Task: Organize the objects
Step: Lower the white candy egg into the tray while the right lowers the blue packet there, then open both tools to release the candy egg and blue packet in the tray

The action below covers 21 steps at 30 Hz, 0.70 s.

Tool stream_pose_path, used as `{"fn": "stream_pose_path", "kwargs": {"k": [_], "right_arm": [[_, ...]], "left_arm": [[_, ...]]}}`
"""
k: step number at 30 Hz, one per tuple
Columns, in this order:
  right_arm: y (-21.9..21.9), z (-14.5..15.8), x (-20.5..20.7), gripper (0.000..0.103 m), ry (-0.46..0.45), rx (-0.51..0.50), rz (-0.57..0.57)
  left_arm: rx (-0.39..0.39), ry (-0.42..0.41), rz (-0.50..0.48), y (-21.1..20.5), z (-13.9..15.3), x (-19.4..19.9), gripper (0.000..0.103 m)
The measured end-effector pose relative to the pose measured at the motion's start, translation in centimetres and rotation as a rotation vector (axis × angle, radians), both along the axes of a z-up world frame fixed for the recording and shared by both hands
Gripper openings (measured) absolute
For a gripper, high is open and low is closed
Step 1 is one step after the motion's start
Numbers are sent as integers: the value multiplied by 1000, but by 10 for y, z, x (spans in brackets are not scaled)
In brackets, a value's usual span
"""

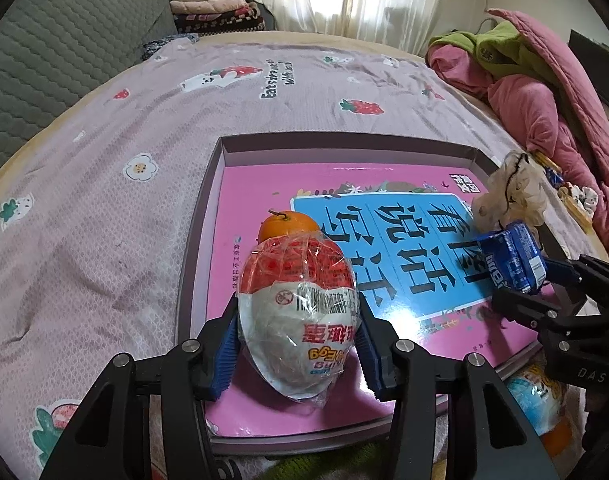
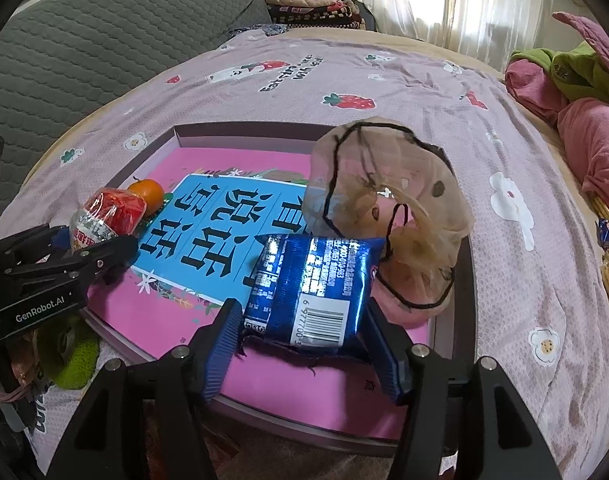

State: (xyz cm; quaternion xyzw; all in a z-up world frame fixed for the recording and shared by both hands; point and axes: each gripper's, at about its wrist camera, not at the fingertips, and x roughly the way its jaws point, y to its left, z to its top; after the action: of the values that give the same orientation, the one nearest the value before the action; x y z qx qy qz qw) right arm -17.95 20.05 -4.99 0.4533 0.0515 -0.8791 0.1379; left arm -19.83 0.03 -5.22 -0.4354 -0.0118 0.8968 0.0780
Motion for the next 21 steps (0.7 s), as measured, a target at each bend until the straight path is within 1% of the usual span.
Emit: {"fn": "stream_pose_path", "kwargs": {"k": [2,7,12,14,17,21], "right_arm": [[1,2,2,68,12,8,-6],[3,8,5,68,40,14,-13],[3,17,9,69,81,17,-14],[1,21,10,71,97,18,-13],[0,27,12,72,121,15,-10],[-1,36,19,76,152,9,-5]], "left_arm": [[-1,3,-2,1,1,1,55],[3,21,6,-1,7,3,59],[6,41,7,-3,15,6,61],[5,51,10,-4,18,7,66],[17,56,9,-5,23,9,69],[11,83,13,-5,34,15,72]]}}
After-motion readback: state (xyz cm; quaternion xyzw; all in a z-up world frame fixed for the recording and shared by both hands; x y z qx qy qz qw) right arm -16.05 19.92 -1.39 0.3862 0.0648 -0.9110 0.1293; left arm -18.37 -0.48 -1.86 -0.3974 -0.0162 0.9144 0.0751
